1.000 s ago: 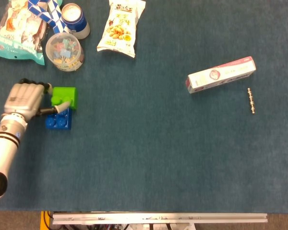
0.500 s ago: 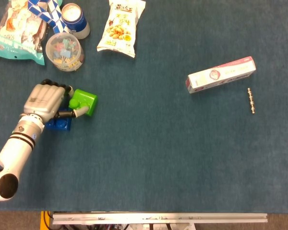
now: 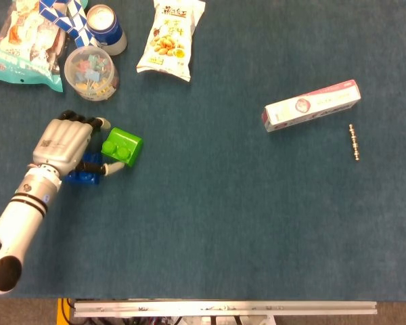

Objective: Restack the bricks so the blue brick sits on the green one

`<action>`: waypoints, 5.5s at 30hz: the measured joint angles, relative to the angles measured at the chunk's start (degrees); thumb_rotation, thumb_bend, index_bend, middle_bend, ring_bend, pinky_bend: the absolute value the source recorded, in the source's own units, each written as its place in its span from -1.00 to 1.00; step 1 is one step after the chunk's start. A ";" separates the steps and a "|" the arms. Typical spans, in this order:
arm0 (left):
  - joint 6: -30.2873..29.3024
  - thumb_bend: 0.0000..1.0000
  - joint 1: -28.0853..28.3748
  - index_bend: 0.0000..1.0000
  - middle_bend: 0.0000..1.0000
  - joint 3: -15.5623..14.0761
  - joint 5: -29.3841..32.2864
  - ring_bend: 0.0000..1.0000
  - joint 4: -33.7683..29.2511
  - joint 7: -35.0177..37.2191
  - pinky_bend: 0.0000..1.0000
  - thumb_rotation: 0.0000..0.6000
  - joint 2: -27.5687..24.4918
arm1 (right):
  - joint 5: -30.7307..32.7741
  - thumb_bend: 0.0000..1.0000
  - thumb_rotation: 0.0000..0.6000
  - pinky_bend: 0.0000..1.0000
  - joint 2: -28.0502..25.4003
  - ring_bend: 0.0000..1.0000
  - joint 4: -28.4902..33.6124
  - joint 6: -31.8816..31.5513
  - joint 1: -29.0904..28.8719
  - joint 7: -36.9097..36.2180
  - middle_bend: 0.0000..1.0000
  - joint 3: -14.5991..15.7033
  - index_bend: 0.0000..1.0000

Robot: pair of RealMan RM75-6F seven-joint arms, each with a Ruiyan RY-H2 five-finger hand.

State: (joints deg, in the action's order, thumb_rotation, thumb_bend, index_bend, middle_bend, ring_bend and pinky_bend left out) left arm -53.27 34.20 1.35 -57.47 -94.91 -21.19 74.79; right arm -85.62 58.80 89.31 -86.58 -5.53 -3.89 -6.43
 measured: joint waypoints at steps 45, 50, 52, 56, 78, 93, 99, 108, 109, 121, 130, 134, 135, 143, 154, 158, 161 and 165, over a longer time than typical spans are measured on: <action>-2.50 -0.81 -5.10 -0.55 -0.50 -4.42 -7.64 -0.56 1.46 -4.60 -0.73 1.00 -3.60 | -1.43 -0.39 1.00 -0.38 -0.73 -0.52 1.38 -0.21 -0.16 0.45 -0.29 0.65 -0.26; -1.93 -0.81 -4.77 -0.49 -0.50 -4.05 -6.01 -0.56 1.90 -5.62 -0.72 1.00 -2.91 | -1.37 -0.39 1.00 -0.38 -0.82 -0.51 1.40 -0.46 -0.01 0.46 -0.29 0.63 -0.26; -1.58 -0.80 -4.48 -0.45 -0.49 -3.72 -5.01 -0.56 2.37 -6.07 -0.72 1.00 -2.14 | -1.24 -0.39 1.00 -0.38 -0.92 -0.51 1.37 -0.62 0.15 0.39 -0.29 0.61 -0.26; -1.12 -0.73 -4.09 -0.40 -0.46 -3.37 -4.29 -0.56 3.42 -6.39 -0.72 1.00 -1.09 | -1.13 -0.39 1.00 -0.38 -0.98 -0.51 1.27 -0.73 0.26 0.20 -0.29 0.60 -0.26; -0.81 -0.55 -3.60 -0.03 -0.27 -3.51 -12.69 -0.52 6.65 0.60 -0.63 1.00 -1.37 | -1.21 -0.39 1.00 -0.38 -1.24 -0.50 1.32 -1.20 0.54 -0.08 -0.29 0.48 -0.26; 2.54 -0.54 1.37 -0.01 -0.28 -3.86 -28.41 -0.52 7.77 16.50 -0.56 1.00 -7.47 | -1.70 -0.39 1.00 -0.38 -1.39 -0.49 2.78 -1.08 0.36 1.73 -0.29 0.62 -0.26; 4.37 -0.54 5.20 -0.01 -0.28 -3.51 -32.51 -0.53 8.39 20.13 -0.56 1.00 -9.61 | -1.82 -0.39 1.00 -0.38 -1.48 -0.49 3.67 -1.16 0.51 2.59 -0.29 0.81 -0.26; 8.82 -0.54 9.18 -0.02 -0.29 -1.97 -31.93 -0.53 8.00 21.05 -0.56 1.00 -10.13 | -1.63 -0.39 1.00 -0.38 -1.45 -0.49 4.06 -1.18 0.62 3.10 -0.29 0.81 -0.26; 9.40 -0.54 9.53 -0.02 -0.29 -1.78 -31.50 -0.53 7.98 20.92 -0.56 1.00 -10.02 | -1.62 -0.39 1.00 -0.38 -1.47 -0.49 4.03 -1.15 0.59 3.01 -0.29 0.78 -0.26; 14.73 -0.54 12.80 -0.01 -0.29 -0.01 -25.63 -0.53 9.23 17.62 -0.56 1.00 -7.13 | -1.00 -0.39 1.00 -0.38 -1.49 -0.49 2.91 -1.24 0.93 1.73 -0.29 0.70 -0.26; 16.54 -0.54 13.88 -0.01 -0.30 0.34 -22.21 -0.53 9.58 15.12 -0.56 1.00 -6.51 | -0.90 -0.39 1.00 -0.38 -1.71 -0.49 2.71 -1.84 1.36 1.38 -0.29 0.63 -0.26; 16.80 -0.54 14.07 -0.01 -0.30 0.23 -21.22 -0.53 9.19 14.25 -0.56 1.00 -6.57 | -0.99 -0.39 1.00 -0.38 -1.72 -0.49 2.74 -1.96 1.46 1.34 -0.29 0.66 -0.26; 16.75 -0.54 14.07 -0.01 -0.30 0.17 -21.09 -0.53 9.05 14.04 -0.56 1.00 -6.64 | -0.99 -0.39 1.00 -0.38 -1.75 -0.49 2.75 -2.00 1.48 1.33 -0.29 0.65 -0.26; 16.86 -0.54 14.14 -0.01 -0.30 -0.35 -20.29 -0.53 8.98 13.14 -0.56 1.00 -6.39 | -1.01 -0.39 1.00 -0.38 -1.80 -0.48 2.82 -2.26 1.69 1.37 -0.29 0.63 -0.26; 16.08 -0.54 14.05 -0.01 -0.30 -0.45 -19.52 -0.53 10.12 12.86 -0.56 1.00 -5.19 | -0.81 -0.39 1.00 -0.38 -1.89 -0.48 2.71 -2.24 1.84 1.21 -0.29 0.57 -0.26; 15.76 -0.54 13.89 -0.02 -0.30 -0.50 -19.40 -0.53 10.59 13.01 -0.56 1.00 -4.59 | -0.71 -0.39 1.00 -0.38 -1.86 -0.47 2.54 -2.22 1.89 1.03 -0.29 0.55 -0.26; 15.31 -0.54 13.67 -0.02 -0.30 -0.58 -19.42 -0.53 10.98 13.14 -0.56 1.00 -4.17 | -0.66 -0.39 1.00 -0.38 -1.87 -0.47 2.41 -2.20 1.92 0.91 -0.29 0.54 -0.26; 14.51 -0.54 13.32 -0.02 -0.30 -0.64 -19.51 -0.53 11.58 13.29 -0.56 1.00 -3.61 | -0.61 -0.39 1.00 -0.38 -1.90 -0.47 2.30 -2.18 1.94 0.72 -0.29 0.49 -0.26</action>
State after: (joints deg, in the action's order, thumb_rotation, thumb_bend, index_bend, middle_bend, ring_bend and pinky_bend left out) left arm -38.76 47.52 0.71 -76.97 -83.33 -7.89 71.17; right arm -86.23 56.90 91.61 -88.76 -3.59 -3.17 -5.93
